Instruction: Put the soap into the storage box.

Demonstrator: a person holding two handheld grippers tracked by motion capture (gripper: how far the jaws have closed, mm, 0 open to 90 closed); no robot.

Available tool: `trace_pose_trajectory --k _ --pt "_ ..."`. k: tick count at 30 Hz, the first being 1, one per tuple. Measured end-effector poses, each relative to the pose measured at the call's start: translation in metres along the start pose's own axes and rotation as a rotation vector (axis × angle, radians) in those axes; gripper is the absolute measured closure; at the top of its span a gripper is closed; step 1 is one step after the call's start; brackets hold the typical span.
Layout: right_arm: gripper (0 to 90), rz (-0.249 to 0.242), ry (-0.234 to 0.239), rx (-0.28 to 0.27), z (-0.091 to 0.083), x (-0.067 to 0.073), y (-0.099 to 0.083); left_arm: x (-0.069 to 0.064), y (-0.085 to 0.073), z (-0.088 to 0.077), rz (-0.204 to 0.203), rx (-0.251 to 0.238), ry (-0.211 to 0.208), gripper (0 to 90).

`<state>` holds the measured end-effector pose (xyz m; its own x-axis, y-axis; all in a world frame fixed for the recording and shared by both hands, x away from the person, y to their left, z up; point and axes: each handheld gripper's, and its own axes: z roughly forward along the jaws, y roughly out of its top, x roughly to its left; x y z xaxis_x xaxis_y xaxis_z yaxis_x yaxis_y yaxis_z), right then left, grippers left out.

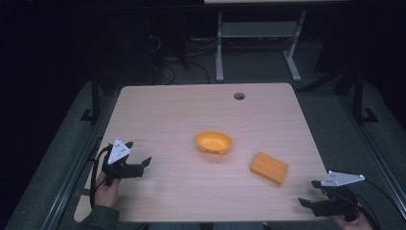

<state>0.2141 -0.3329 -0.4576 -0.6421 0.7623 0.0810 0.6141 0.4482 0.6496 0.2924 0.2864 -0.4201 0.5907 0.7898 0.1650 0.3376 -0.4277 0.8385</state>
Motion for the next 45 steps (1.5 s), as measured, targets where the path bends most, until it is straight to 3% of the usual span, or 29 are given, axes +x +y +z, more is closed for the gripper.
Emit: trace_pose_trajectory --k 10,17,25,45 --pt "15.2 -0.064 0.01 0.057 0.007 0.002 0.026 -0.001 0.0 0.0 0.001 -0.002 -0.003 13.4" --pt "15.0 -0.126 0.019 0.105 0.009 -0.001 0.058 0.0 0.0 0.0 0.002 -0.003 -0.002 13.4" --pt "14.7 -0.155 0.03 0.129 0.014 -0.002 0.084 0.001 0.0 -0.001 -0.005 -0.009 -0.001 13.5" --pt "14.7 -0.217 0.052 0.177 0.033 0.001 0.121 0.002 0.0 -0.001 -0.01 -0.009 -0.001 13.5"
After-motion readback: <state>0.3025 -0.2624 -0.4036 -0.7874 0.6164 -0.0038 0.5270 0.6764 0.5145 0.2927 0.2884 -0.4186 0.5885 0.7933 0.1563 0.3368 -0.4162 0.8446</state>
